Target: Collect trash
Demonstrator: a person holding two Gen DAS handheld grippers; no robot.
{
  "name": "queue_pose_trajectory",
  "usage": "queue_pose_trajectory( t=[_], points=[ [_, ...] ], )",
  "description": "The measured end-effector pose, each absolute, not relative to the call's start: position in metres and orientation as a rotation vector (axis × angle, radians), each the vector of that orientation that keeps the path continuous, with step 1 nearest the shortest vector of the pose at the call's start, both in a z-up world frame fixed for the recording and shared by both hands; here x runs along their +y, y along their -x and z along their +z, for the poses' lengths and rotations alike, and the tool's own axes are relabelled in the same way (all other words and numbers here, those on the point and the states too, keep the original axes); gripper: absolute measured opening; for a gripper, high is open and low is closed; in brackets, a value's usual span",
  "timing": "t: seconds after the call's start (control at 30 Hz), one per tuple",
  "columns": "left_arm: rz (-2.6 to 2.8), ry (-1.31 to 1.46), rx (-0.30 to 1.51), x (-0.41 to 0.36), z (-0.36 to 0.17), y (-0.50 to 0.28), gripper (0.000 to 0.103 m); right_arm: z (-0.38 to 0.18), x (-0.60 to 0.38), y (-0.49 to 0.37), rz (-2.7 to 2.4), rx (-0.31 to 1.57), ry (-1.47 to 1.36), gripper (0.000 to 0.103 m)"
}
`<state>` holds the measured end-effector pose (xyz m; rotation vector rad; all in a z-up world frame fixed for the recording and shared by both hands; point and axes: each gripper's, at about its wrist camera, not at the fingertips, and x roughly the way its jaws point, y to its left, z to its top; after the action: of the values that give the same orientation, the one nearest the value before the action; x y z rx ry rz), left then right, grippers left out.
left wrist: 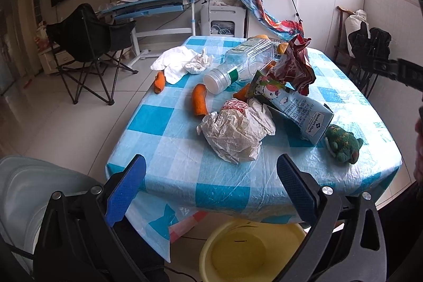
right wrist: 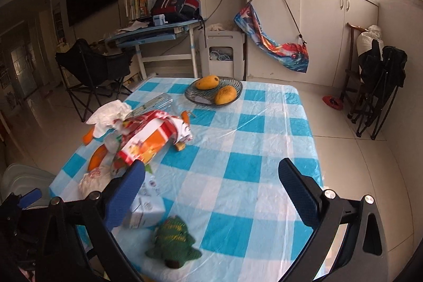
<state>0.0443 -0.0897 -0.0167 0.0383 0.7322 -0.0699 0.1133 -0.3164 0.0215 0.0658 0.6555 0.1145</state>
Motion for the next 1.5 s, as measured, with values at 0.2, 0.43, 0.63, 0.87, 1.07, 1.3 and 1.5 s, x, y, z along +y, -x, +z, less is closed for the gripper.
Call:
queue_pose_trajectory(
  t=[0.2, 0.43, 0.63, 0.87, 1.07, 1.3, 1.5],
  points=[
    [-0.075, -0.031, 0.737, -0.087, -0.018, -0.040, 0.095, 0.022, -0.291, -0.105, 0.221, 0.620, -0.032, 0.097],
    [-0.069, -0.003, 0.734, -0.082, -0.017, -0.043, 0.094, 0.005, -0.277, -0.104, 0.299, 0.673, -0.024, 0.097],
    [-0.044, 0.050, 0.748, -0.070, -0.018, -0.051, 0.094, -0.009, -0.278, -0.105, 0.324, 0.759, -0.004, 0.097],
    [0.002, 0.118, 0.762, -0.051, -0.022, -0.061, 0.088, -0.033, -0.284, -0.102, 0.310, 0.869, 0.025, 0.096],
    [-0.051, 0.108, 0.761, -0.062, -0.022, -0.068, 0.086, -0.048, -0.298, -0.109, 0.303, 0.951, -0.050, 0.079],
    [-0.043, 0.023, 0.784, -0.093, -0.027, -0.103, 0.086, -0.059, -0.290, -0.115, 0.317, 0.991, -0.031, 0.067],
    [-0.105, 0.023, 0.858, -0.105, -0.045, -0.129, 0.048, -0.060, -0.293, -0.115, 0.329, 0.998, -0.033, 0.055]
  ],
)
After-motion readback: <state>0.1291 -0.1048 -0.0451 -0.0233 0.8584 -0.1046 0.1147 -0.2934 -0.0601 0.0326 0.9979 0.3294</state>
